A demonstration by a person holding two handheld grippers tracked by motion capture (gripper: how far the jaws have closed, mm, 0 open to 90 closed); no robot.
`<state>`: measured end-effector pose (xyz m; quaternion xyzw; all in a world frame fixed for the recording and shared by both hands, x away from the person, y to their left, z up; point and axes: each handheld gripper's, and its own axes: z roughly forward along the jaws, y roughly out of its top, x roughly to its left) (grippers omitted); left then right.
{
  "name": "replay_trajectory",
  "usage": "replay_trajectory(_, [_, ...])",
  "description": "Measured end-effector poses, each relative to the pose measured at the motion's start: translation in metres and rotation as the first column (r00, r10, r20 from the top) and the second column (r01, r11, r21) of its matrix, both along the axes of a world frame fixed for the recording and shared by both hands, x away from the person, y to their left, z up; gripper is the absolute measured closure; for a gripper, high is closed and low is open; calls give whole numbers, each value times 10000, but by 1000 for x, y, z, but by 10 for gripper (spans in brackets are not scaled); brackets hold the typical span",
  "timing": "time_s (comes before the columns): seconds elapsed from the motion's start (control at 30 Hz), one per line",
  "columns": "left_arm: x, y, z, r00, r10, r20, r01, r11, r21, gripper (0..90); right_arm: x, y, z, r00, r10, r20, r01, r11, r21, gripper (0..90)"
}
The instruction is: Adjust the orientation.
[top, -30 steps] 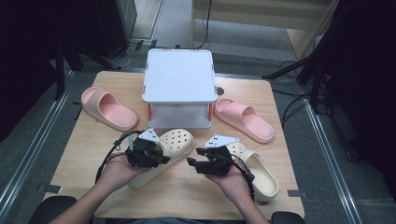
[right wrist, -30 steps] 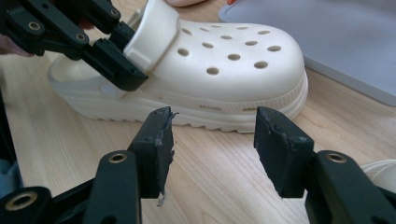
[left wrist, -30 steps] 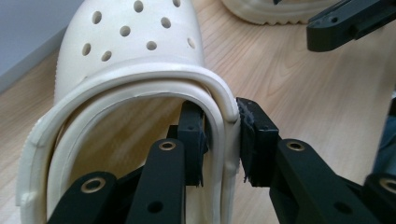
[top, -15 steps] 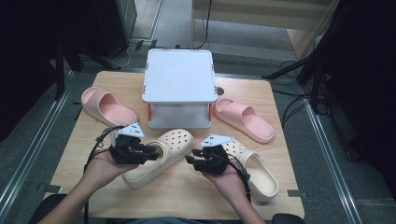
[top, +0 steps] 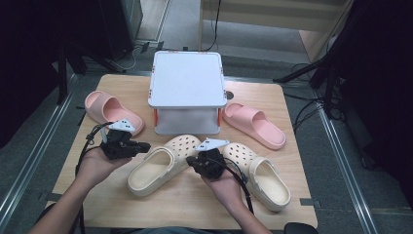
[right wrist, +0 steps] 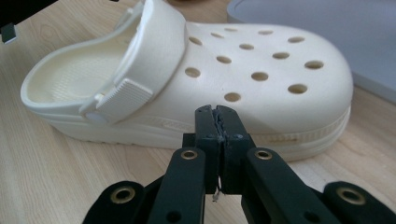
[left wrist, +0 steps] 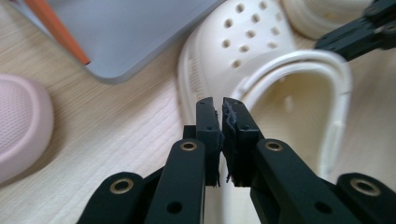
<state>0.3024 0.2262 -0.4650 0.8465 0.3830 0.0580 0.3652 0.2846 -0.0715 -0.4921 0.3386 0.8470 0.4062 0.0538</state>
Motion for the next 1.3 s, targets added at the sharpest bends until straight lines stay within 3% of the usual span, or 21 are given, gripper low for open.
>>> replay_trajectory(0.17, [8,-3,-15,9983,-30,-589,32,10000,37,852,1,3,-7,9999,57,-117,-59,9998,-170,877])
replay_trajectory(0.23, [8,-8,-16,9987,-34,-504,47,9997,249,868,0,4,-10,9998,24,-196,-29,9996,-274,872])
replay_trajectory(0.77, [-1,-5,-18,9975,91,-698,-94,9999,-45,869,3,8,-15,9998,216,-44,-217,9988,-430,871])
replay_trajectory(1.3, [-20,-9,-20,9962,246,-830,-265,9994,-216,870,18,10,-12,9996,187,-192,-197,9984,-536,854])
